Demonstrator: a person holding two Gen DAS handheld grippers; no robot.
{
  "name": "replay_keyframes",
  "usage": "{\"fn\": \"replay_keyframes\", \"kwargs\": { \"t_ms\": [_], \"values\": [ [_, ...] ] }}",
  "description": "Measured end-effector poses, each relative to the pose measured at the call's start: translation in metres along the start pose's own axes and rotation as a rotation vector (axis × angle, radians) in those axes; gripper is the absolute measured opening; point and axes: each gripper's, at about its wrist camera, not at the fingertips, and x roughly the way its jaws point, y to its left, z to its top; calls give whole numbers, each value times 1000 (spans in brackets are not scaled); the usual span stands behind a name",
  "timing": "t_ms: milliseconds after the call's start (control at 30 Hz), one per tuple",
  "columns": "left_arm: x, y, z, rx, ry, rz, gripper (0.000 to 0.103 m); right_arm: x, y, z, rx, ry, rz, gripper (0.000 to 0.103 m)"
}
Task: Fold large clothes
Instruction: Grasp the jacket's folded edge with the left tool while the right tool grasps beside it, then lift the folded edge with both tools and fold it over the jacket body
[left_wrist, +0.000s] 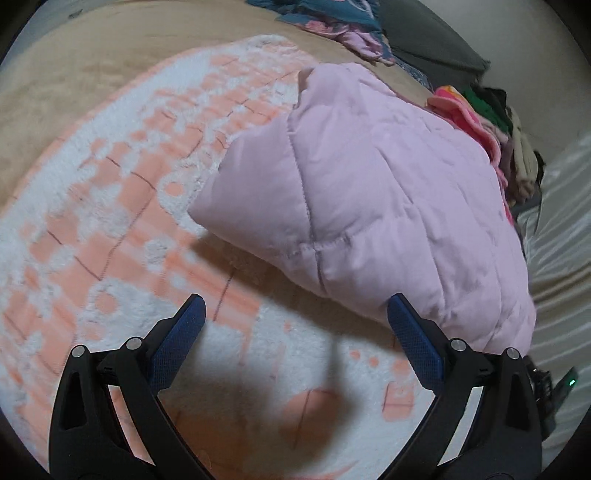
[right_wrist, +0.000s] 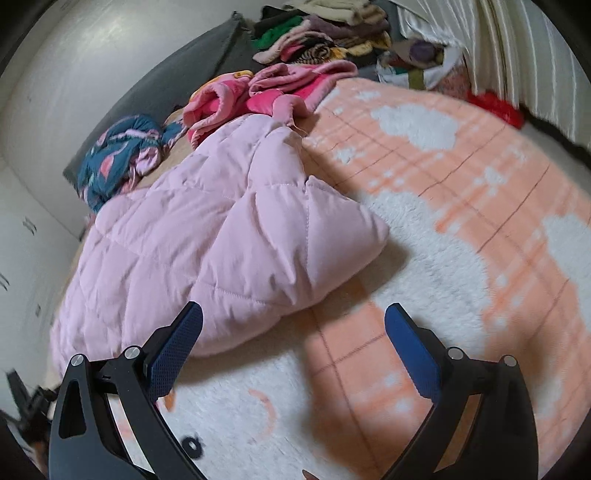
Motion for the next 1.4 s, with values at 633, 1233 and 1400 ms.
{"fn": "replay_keyframes", "kwargs": {
  "t_ms": [633, 1233, 1400],
  "values": [
    [48, -9, 45, -204, -15, -164, 95, 53, 2, 24, 165, 22, 98, 99],
    [35, -46, 59, -12, -144, -61, 50, 46, 30, 29, -7, -24, 127, 44],
    [25, -56, 63, 91, -159, -42, 38, 37, 42, 28, -72, -39, 96, 36]
  ]
}}
